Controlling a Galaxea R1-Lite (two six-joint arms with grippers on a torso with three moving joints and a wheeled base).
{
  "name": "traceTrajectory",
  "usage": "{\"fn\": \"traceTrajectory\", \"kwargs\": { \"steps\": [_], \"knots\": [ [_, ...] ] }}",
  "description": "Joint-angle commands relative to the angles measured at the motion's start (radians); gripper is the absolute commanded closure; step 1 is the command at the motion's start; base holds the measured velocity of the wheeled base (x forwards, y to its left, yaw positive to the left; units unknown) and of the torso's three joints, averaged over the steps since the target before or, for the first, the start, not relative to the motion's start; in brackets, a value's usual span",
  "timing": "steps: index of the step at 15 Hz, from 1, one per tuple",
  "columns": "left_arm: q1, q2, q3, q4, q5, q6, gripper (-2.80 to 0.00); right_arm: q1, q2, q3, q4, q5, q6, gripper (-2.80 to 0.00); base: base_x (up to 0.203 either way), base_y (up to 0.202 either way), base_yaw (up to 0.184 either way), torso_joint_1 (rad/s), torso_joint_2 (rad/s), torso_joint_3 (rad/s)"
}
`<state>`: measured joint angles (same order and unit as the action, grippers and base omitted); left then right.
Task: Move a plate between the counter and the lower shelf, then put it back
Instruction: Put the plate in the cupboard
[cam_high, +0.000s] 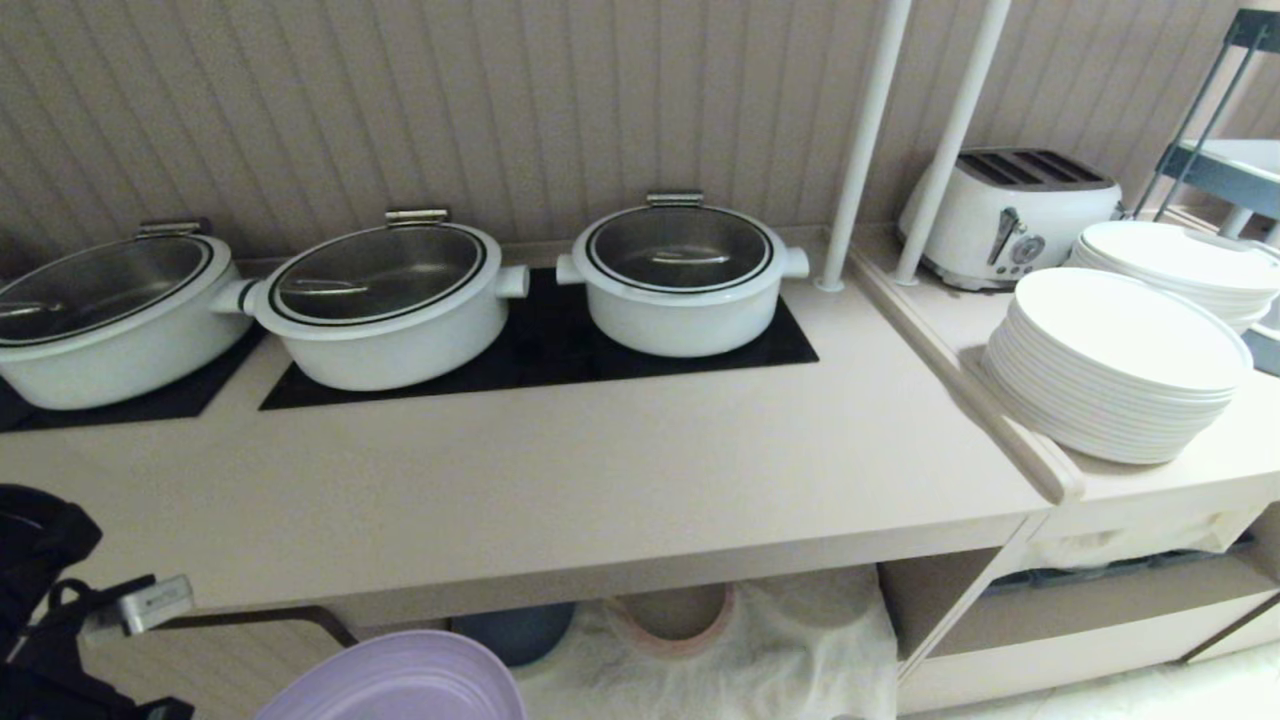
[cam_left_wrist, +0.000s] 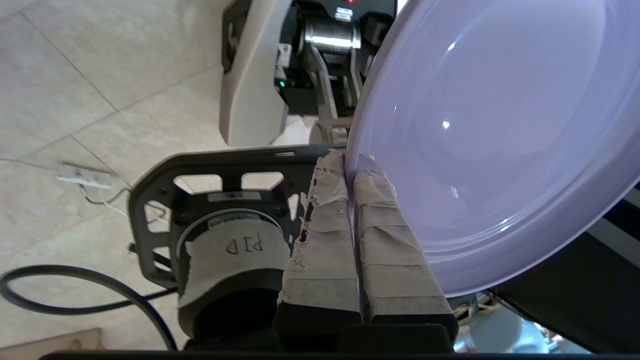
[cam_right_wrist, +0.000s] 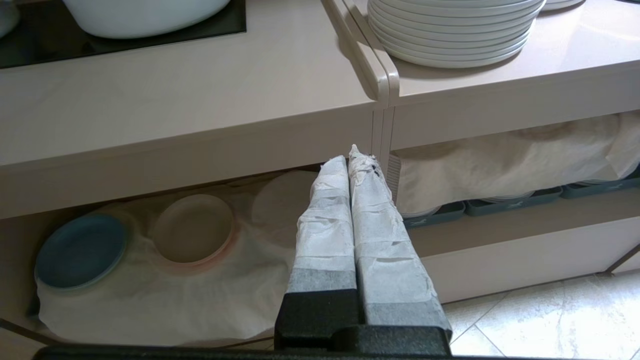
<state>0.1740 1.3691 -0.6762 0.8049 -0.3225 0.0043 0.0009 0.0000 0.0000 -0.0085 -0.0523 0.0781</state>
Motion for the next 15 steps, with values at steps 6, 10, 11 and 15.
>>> {"fn": "traceTrajectory", "kwargs": {
  "steps": [6,10,11,15],
  "knots": [
    [0.002,0.004,0.034,0.005,-0.049,-0.009,0.00,-0.001,0.001,0.000,-0.001,-0.001,0.001,0.00,0.000,0.000,0.000,0.000,0.00,0.000],
    [0.002,-0.002,0.049,0.004,-0.049,-0.009,0.00,0.000,0.000,0.000,-0.001,0.000,0.001,0.00,0.000,0.000,0.000,0.000,0.00,0.000],
    [0.002,-0.007,0.053,0.004,-0.047,-0.008,0.00,0.001,0.000,0.000,-0.001,-0.001,0.000,0.00,0.000,0.000,0.000,0.000,0.00,0.000],
    [0.002,-0.009,0.051,0.002,-0.049,-0.003,0.00,0.000,0.001,0.000,-0.001,0.000,0.000,0.00,0.000,0.000,0.000,0.000,0.00,0.000]
  ]
}}
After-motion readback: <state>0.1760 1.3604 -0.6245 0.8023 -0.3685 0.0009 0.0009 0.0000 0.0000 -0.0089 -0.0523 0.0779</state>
